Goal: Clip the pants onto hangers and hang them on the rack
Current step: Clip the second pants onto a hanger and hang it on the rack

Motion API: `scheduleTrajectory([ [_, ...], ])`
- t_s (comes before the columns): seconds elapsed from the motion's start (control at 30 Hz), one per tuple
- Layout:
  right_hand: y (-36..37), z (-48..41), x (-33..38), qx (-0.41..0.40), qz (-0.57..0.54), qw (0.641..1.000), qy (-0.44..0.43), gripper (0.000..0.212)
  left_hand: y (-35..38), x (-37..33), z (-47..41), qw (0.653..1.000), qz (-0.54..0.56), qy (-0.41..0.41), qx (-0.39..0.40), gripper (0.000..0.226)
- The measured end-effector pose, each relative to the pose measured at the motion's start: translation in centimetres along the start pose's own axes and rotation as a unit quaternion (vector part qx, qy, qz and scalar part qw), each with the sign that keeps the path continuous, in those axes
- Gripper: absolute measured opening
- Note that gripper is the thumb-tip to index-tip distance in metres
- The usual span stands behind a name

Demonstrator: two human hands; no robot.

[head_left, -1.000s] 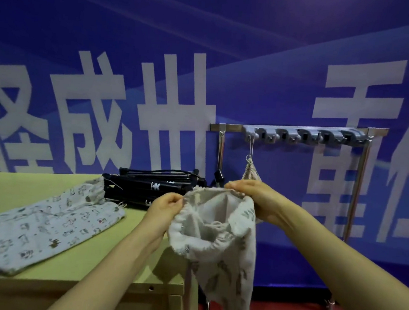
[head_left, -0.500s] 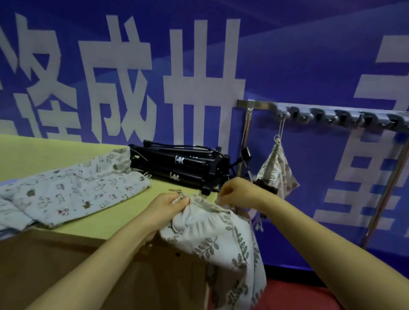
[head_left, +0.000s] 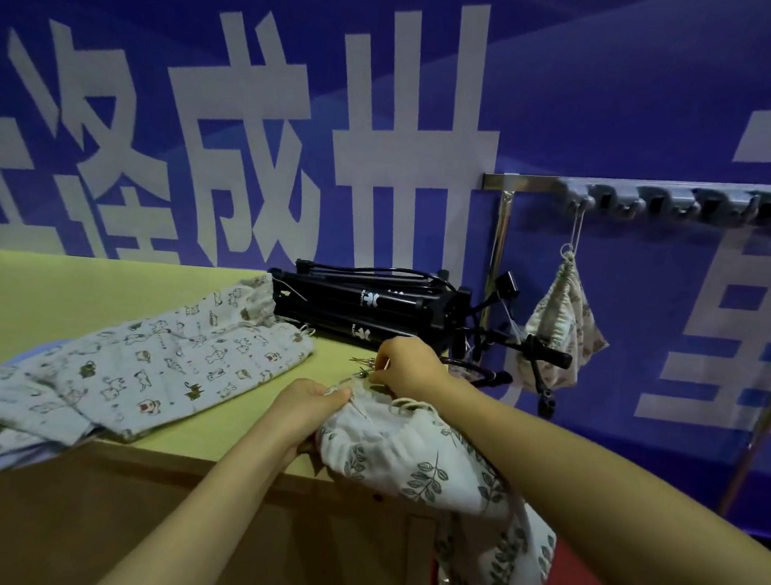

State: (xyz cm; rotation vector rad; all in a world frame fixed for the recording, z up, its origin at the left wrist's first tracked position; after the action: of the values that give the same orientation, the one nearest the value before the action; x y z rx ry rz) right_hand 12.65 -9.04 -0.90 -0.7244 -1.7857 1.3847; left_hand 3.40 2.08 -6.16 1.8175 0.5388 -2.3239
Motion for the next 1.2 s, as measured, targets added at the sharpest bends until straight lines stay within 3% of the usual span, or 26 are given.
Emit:
scheduleTrajectory([
  [0.13,0.8,-0.6,0.1,-0.024,0.03,0.999,0.008,0.028,0.0,0.3,-0.5,1.0,0.001,-0.01,0.008,0.031],
  [0.4,-0.4,-0.3,-0.6,-0.091,0.013,0.995,0.041,0.013,0.4,-0.1,0.0,0.999,0.02,-0.008,0.026,0.032],
  [0.47,-2.3,0.9,-0.9,-0.117,-0.136,0.983,0.032,0.016,0.6,-0.6,0.4,0.999,0.042,0.0,0.029,0.033],
  [0.57,-4.7,3.7,0.2,-0.049,-0.419,0.905,-0.062,0.009,1.8,-2.2,1.5,0.991,0.126,0.026,0.046,0.028],
  [0.63,-5.7,6.1,0.3,0.015,-0.455,0.883,-0.11,0.007,2.9,-3.8,2.0,0.981,0.182,0.049,0.054,0.028],
  [0.7,-6.2,8.1,-0.4,0.046,-0.375,0.917,-0.124,0.007,4.1,-5.6,2.5,0.972,0.215,0.076,0.058,0.028],
  [0.8,-6.6,10.2,-2.6,0.035,-0.128,0.982,-0.134,0.006,6.2,-8.3,3.4,0.966,0.223,0.115,0.066,0.027],
  [0.97,-5.7,13.0,-8.5,0.136,0.135,0.979,-0.071,0.016,9.6,-11.0,5.5,0.965,0.183,0.164,0.092,0.027],
  [1.07,-7.2,14.7,-12.5,0.105,0.187,0.977,0.003,0.027,11.2,-10.9,6.4,0.972,0.14,0.158,0.103,0.029],
  [1.2,-8.7,16.0,-14.1,0.063,0.174,0.983,0.009,0.018,12.6,-9.7,6.4,0.979,0.115,0.133,0.107,0.027],
])
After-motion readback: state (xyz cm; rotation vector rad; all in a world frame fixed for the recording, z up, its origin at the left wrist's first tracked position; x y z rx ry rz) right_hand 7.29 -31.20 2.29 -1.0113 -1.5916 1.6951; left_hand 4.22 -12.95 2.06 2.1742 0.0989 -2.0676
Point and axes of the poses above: each hand's wrist, its own z-axis away from the middle knuckle, its own y-axis out of the palm, x = y × z, the point moved 9 cm from there along -z, towards the middle knuckle, and after that the axes turned 9 degrees about z, right-handed, at the moved point
